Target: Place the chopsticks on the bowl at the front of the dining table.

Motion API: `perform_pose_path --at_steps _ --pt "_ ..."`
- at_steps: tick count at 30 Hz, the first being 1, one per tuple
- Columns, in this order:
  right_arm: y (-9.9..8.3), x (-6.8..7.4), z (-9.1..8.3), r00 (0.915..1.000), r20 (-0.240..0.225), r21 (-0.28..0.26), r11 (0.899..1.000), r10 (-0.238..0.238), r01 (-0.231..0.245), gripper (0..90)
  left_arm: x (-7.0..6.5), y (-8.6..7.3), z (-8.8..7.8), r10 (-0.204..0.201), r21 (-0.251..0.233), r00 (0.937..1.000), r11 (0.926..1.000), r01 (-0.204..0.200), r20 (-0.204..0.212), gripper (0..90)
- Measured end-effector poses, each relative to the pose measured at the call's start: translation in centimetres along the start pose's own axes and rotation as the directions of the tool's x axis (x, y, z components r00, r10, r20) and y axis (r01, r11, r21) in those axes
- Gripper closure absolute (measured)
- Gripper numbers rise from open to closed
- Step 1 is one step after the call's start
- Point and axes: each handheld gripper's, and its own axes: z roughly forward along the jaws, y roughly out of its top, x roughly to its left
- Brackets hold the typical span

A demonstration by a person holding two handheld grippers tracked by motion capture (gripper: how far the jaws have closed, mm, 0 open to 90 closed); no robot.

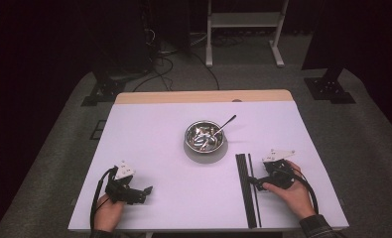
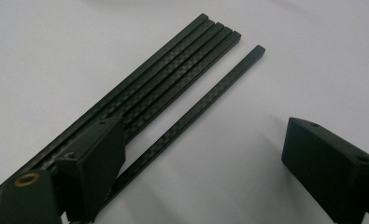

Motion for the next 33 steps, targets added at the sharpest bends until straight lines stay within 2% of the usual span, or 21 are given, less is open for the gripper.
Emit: perform_pose_path --at_steps 33 --pt "-1.9 2.4 -1.7 1.0000 -0.006 0.005 1.000 -0.005 0.005 12.1 0.0 0.0 0.0 0.000 0.000 1.0000 1.0000 0.000 0.000 0.0"
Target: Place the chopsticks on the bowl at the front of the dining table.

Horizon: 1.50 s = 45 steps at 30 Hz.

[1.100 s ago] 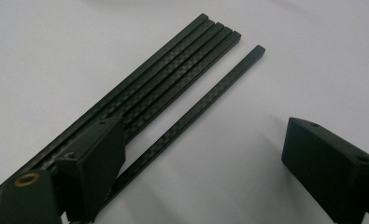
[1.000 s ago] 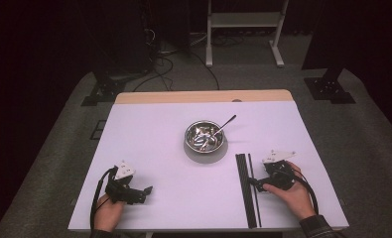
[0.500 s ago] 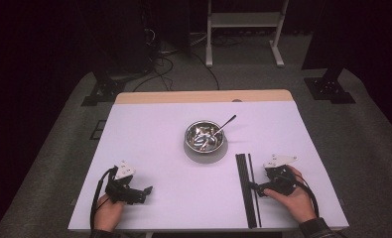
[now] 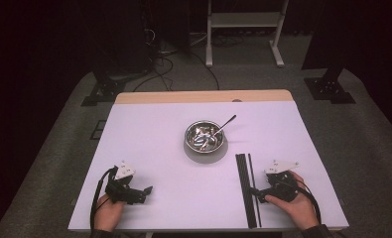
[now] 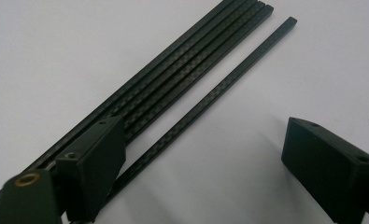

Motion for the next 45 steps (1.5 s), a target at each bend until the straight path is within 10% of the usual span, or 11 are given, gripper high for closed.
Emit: perform_pose_path --at_steps 45 --pt "-2.7 2.0 -2.6 0.9999 -0.006 0.016 1.000 -0.014 0.014 12.2 0.0 0.0 0.0 0.000 0.000 1.0000 1.0000 0.000 0.000 0.0"
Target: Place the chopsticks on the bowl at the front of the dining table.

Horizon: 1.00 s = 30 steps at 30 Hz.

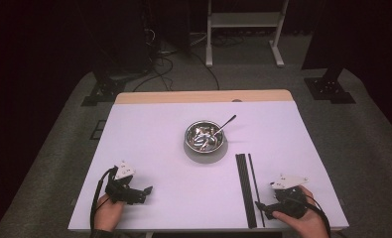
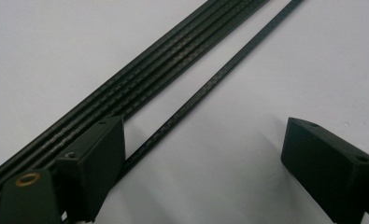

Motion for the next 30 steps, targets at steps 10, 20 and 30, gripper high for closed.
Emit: perform_pose_path --at_steps 10,20,30 --pt "-0.3 -0.8 -0.3 0.9998 0.016 0.004 1.000 0.015 -0.015 12.5 0.0 0.0 0.0 0.000 0.000 1.0000 1.0000 0.000 0.000 0.0" --pt "-0.5 -1.4 -0.6 0.9992 0.028 0.006 1.000 0.028 -0.028 12.7 0.0 0.0 0.0 0.000 0.000 1.0000 1.0000 0.000 0.000 0.0" --pt "-0.8 -2.1 -0.8 0.9982 0.044 0.006 0.999 0.042 -0.042 12.8 0.0 0.0 0.0 -0.001 0.000 1.0000 1.0000 0.001 0.000 0.0"
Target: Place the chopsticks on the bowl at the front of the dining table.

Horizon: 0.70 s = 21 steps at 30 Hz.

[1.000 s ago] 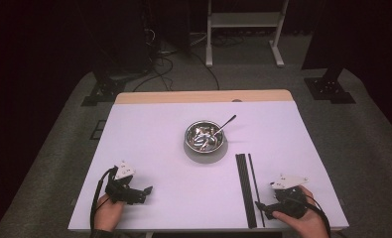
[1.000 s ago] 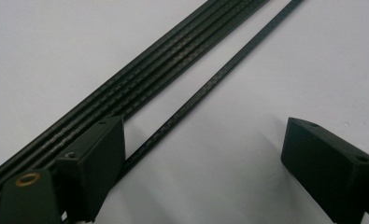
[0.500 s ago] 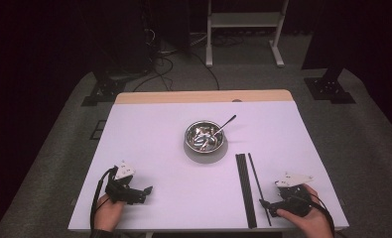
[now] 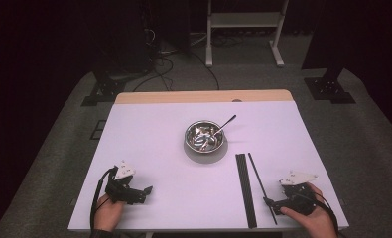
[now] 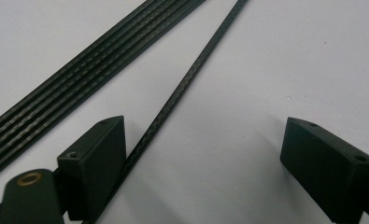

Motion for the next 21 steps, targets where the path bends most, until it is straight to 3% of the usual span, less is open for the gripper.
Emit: perform_pose_path --at_steps 21 --pt "-0.4 -1.3 -0.4 0.9993 0.024 0.000 1.000 0.029 -0.029 12.8 0.0 0.0 0.0 0.001 0.000 1.0000 1.0000 -0.001 0.000 0.0"
